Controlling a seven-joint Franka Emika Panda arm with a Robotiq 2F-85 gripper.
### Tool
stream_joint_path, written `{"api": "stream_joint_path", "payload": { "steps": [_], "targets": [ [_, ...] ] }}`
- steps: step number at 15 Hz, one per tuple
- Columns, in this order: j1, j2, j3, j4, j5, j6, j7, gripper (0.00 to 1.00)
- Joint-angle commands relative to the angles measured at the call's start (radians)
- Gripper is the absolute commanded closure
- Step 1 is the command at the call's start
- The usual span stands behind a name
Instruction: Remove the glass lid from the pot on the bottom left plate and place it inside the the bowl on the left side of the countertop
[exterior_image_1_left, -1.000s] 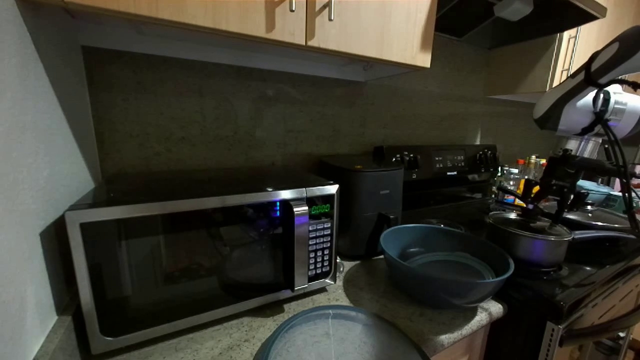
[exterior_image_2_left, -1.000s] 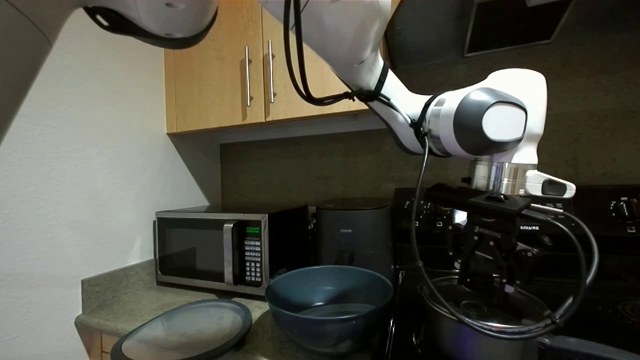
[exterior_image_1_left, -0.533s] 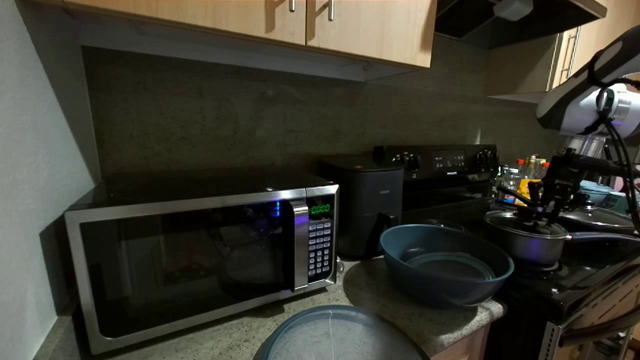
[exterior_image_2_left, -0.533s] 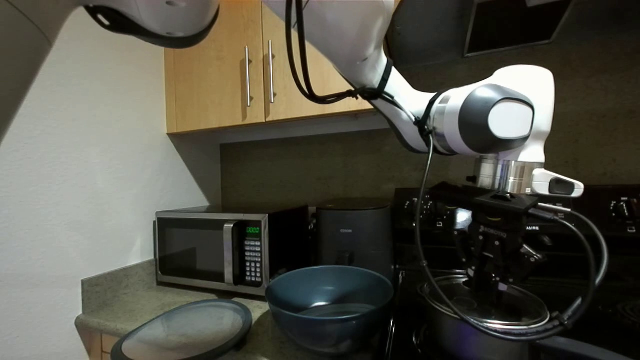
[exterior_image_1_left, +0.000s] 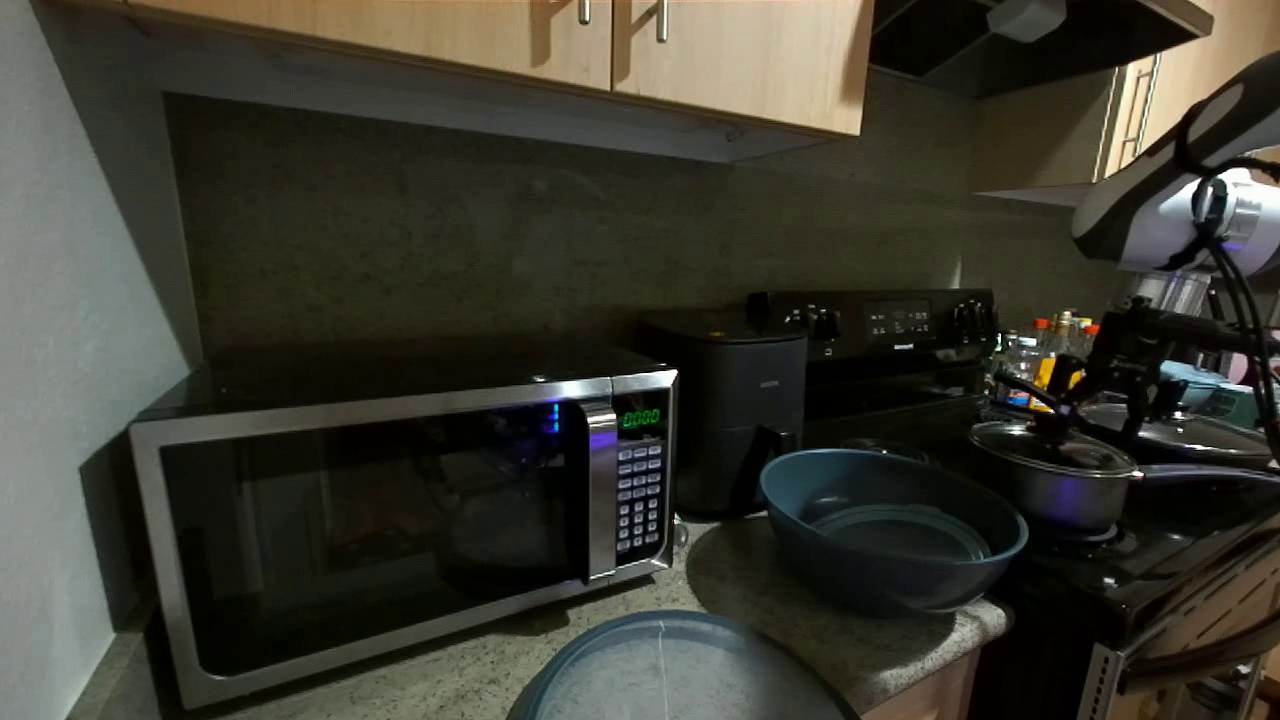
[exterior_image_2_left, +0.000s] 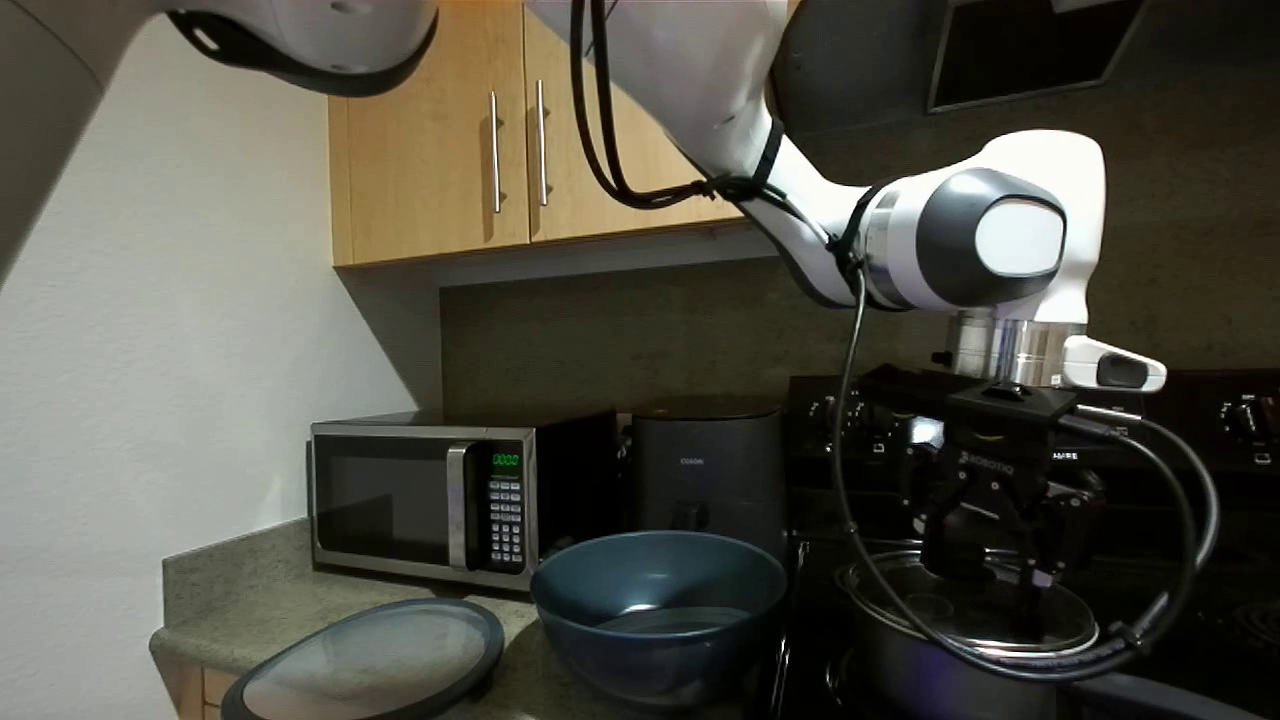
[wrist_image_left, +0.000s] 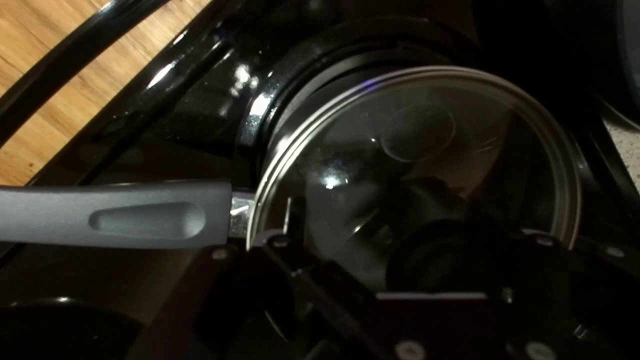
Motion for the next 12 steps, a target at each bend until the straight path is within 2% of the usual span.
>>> {"api": "stream_joint_path", "payload": {
  "steps": [1,12],
  "targets": [
    [-0.003,-0.017,0.004,-0.015,-0.021,0.017,0.014,0.00],
    [-0.009,0.017,0.016,0.064,0.008,0.048,0.024,0.00]
  ]
}}
